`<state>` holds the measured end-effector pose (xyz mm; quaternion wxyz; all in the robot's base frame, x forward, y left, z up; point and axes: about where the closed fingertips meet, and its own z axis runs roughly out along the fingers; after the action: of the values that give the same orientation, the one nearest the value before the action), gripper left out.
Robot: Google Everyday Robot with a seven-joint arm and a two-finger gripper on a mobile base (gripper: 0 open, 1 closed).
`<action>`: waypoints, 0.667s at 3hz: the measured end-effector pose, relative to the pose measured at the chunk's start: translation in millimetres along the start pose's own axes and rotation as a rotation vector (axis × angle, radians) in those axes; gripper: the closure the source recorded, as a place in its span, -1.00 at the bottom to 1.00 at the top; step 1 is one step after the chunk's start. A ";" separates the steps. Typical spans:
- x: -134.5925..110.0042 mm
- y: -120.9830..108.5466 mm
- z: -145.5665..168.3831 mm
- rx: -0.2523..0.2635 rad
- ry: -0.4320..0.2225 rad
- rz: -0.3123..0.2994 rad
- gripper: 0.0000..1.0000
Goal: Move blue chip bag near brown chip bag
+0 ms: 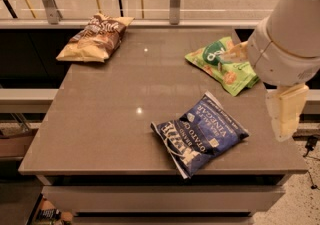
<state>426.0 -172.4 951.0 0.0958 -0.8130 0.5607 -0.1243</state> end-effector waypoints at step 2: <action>-3.3 -25.2 54.9 -0.047 -0.128 -0.089 -1.00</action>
Offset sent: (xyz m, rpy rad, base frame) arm 0.0607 0.0198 -0.0803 0.1287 0.1860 0.1916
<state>464.2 -159.5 906.0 0.1065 -0.8454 0.5196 -0.0631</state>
